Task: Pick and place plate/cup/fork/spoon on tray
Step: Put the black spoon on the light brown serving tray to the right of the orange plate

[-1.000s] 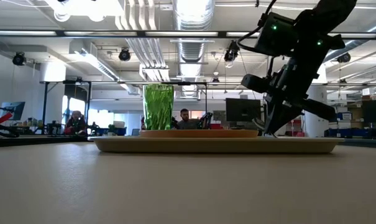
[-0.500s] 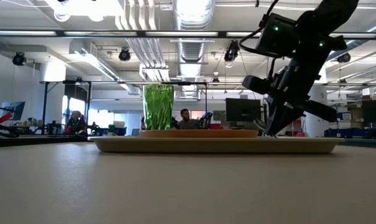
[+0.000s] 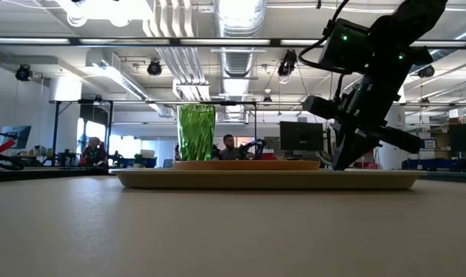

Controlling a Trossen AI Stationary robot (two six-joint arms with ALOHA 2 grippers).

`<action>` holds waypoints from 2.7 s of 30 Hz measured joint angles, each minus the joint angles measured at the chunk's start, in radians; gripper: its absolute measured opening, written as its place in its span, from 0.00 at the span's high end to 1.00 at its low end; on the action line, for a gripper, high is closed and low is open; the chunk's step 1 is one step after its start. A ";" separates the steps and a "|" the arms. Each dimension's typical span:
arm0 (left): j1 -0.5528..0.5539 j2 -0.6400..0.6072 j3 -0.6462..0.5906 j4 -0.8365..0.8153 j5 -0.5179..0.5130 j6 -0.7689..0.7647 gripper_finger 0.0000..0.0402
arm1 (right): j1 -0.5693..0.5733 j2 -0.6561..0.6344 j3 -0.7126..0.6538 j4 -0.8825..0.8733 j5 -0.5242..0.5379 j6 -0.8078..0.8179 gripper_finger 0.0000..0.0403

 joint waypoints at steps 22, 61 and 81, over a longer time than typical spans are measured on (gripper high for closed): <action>0.000 0.001 0.000 0.000 0.000 -0.001 1.00 | 0.000 0.000 0.000 0.026 0.005 -0.027 0.94; 0.000 0.002 0.000 0.001 0.000 -0.001 1.00 | -0.057 0.089 0.001 0.208 0.082 -0.071 0.98; 0.000 -0.006 0.000 0.001 0.000 -0.008 1.00 | -0.133 0.212 0.084 0.170 0.056 -0.195 0.98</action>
